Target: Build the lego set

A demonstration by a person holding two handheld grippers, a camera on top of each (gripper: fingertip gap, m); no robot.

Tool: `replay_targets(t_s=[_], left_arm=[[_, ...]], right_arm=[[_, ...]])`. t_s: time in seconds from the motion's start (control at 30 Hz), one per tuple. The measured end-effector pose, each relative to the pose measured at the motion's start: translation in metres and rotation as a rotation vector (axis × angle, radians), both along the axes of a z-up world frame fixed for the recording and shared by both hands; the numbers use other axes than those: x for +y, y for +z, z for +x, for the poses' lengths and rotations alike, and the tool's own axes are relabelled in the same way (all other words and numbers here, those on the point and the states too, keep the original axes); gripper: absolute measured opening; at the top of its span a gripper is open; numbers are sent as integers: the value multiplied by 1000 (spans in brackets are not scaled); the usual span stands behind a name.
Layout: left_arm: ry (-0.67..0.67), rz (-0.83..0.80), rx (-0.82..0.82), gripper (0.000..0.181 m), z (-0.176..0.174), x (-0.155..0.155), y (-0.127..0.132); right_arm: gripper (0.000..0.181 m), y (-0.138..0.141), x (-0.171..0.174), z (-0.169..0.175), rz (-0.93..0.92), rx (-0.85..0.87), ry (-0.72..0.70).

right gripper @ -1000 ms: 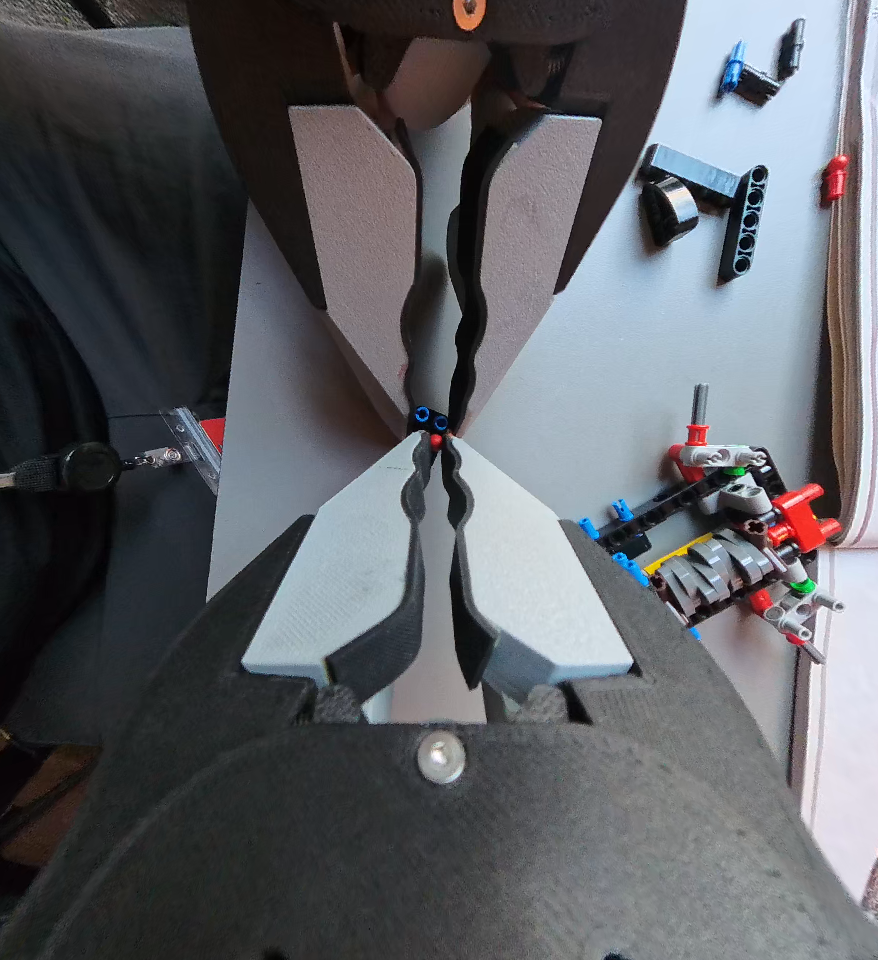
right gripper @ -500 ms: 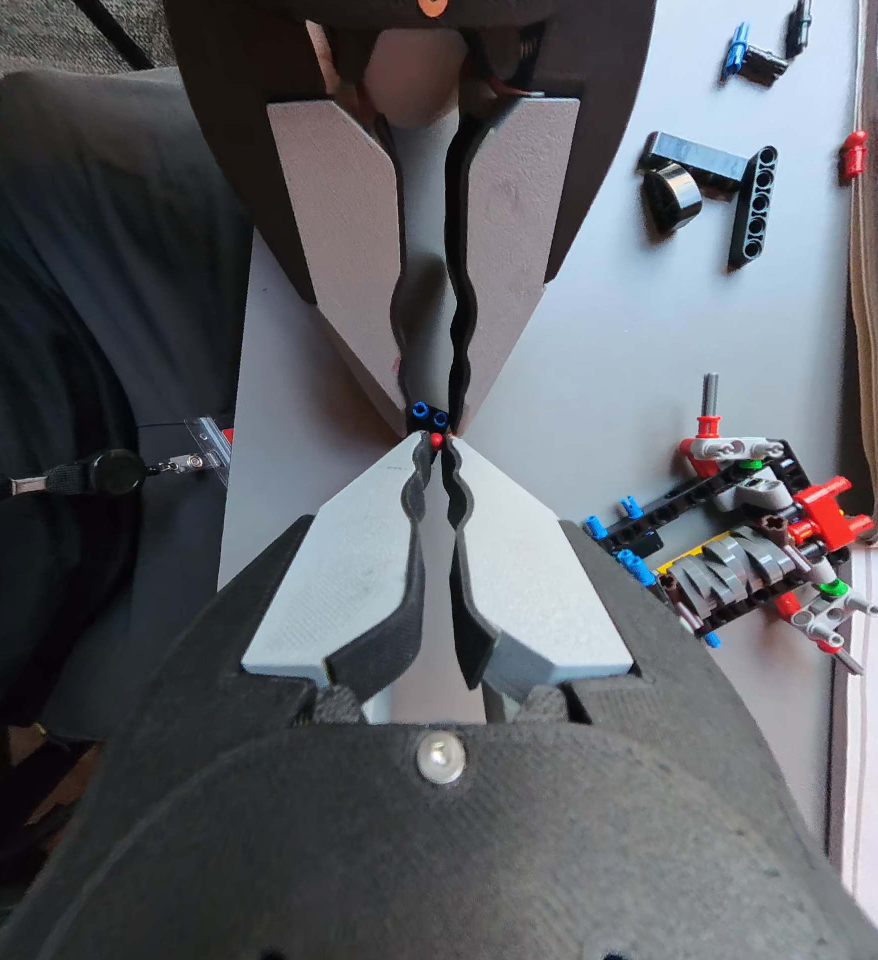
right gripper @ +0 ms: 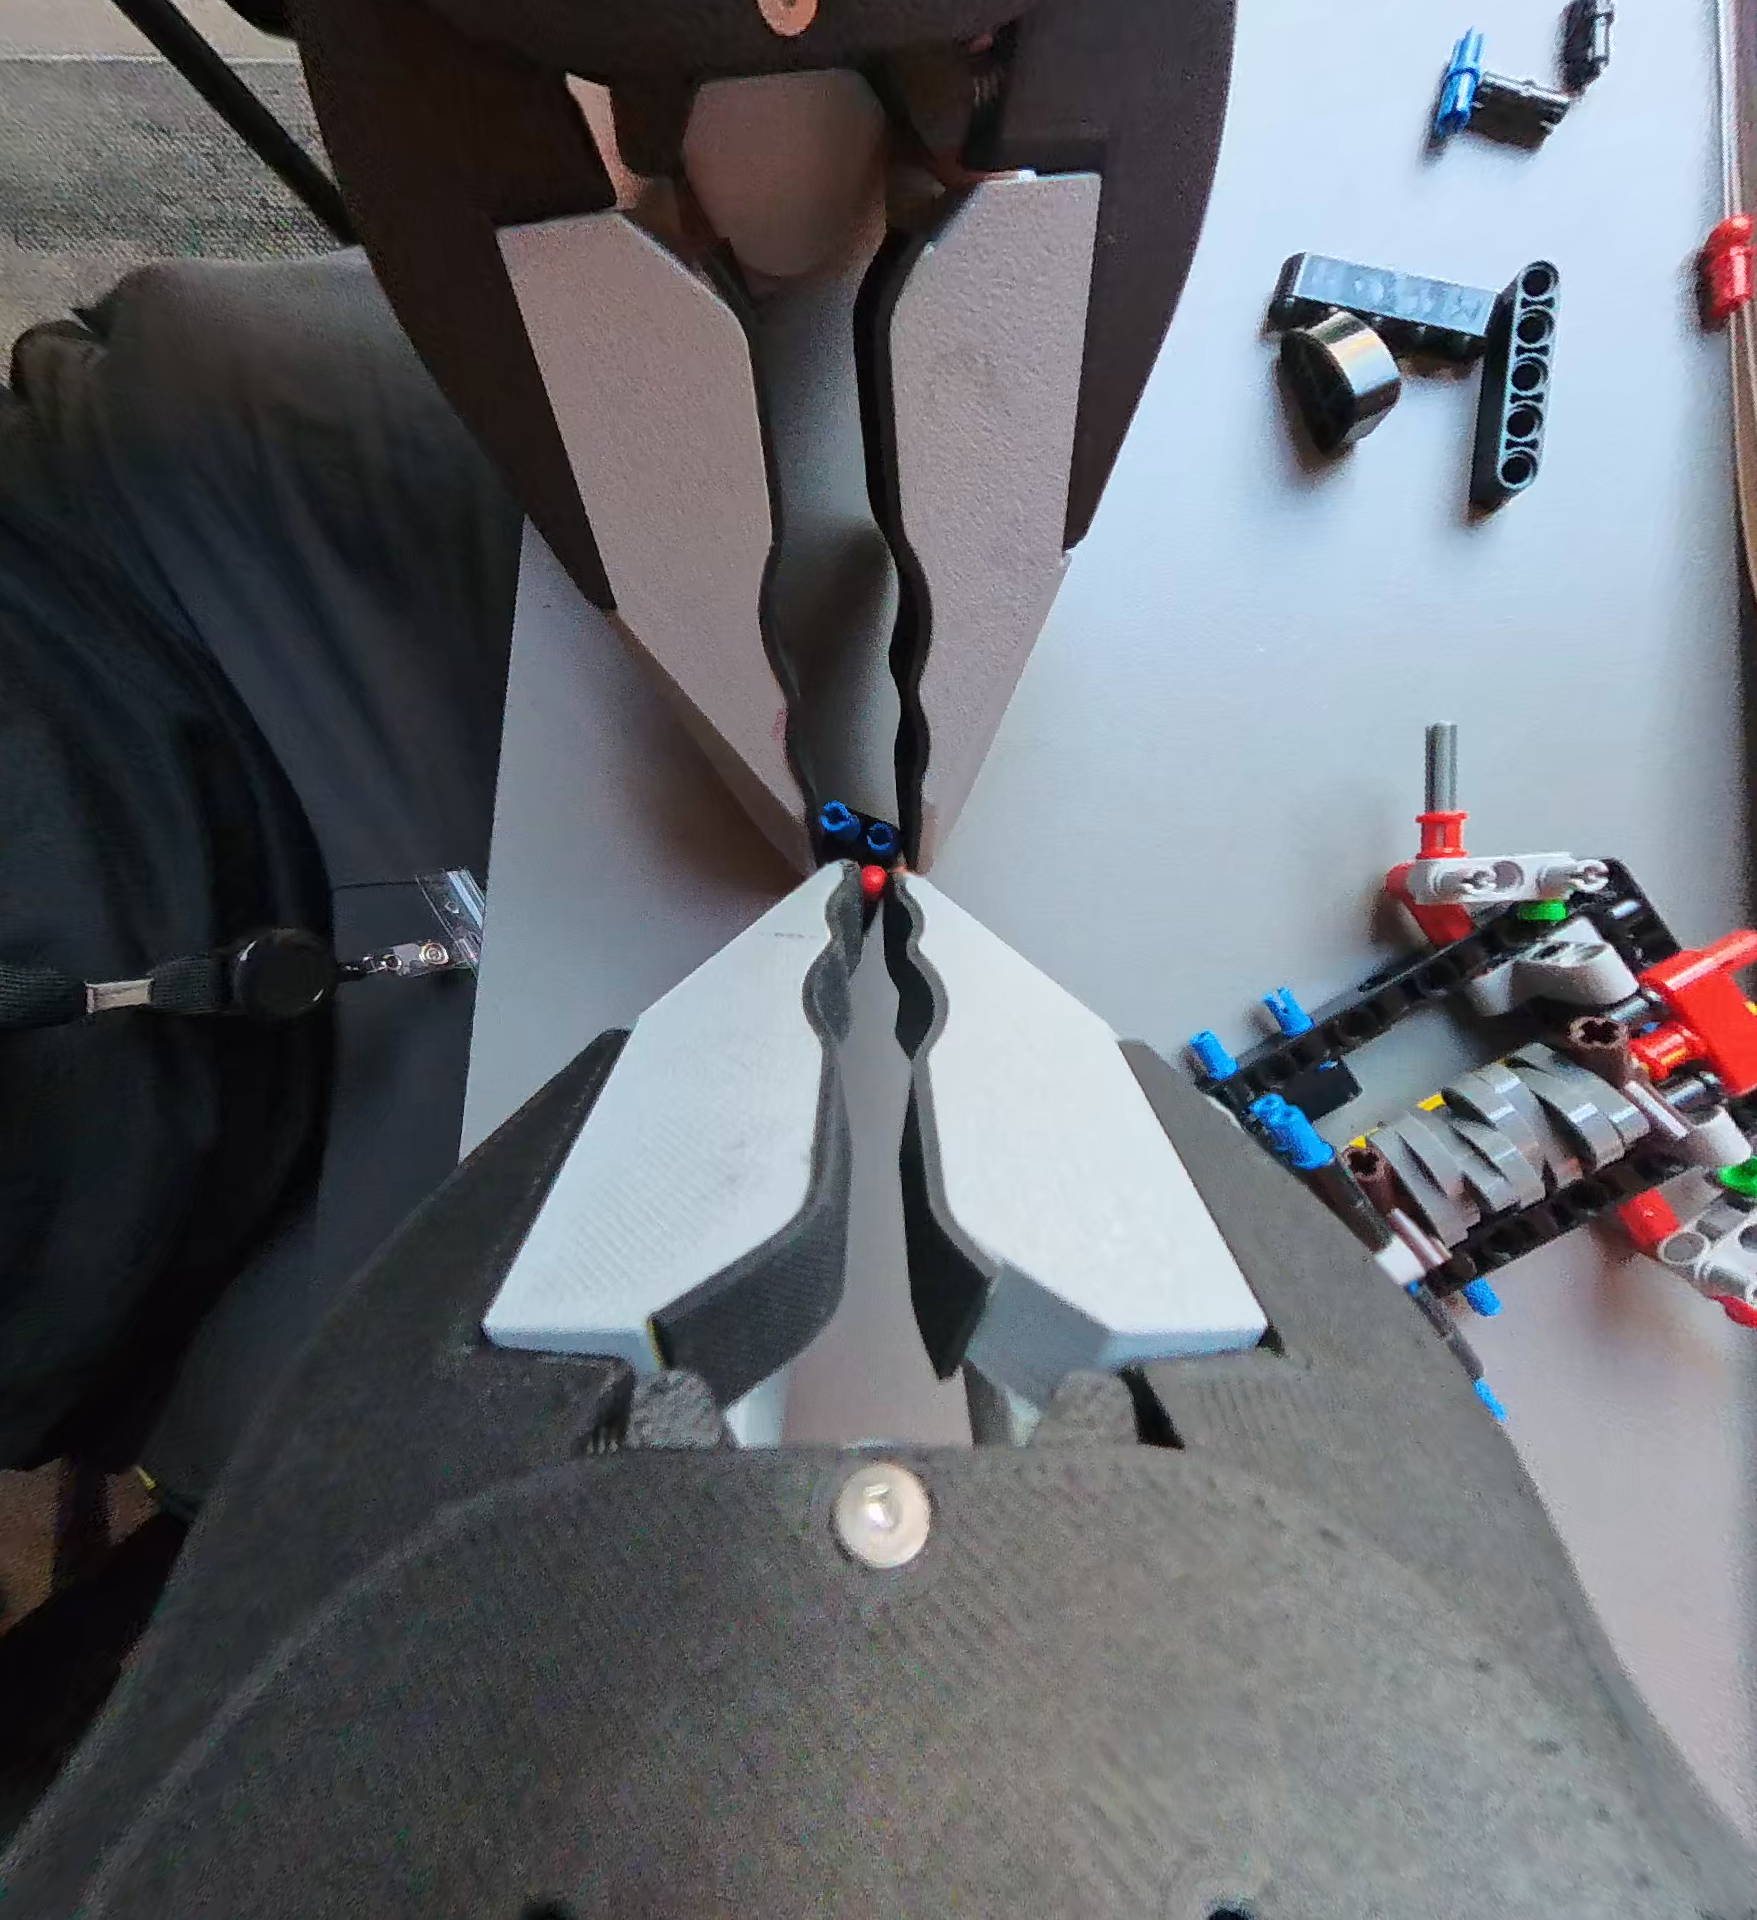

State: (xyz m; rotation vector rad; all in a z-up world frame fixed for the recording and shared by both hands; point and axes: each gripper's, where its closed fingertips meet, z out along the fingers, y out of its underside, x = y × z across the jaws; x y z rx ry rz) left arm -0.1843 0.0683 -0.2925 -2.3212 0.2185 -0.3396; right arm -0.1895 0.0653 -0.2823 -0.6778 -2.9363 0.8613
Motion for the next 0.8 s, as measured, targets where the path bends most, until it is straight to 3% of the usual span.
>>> replay_targets(t_s=[0.2,0.57,0.8], left_arm=[[0,-1,-2,15,0,0,0],[20,-1,4,15,-3,1,0],[16,-1,-4,15,-2,1,0]], right_arm=[[3,-1,1,1,9,9,0],[3,0,-3,-5,226,183,119],[3,0,-2,-4,53,58,42]])
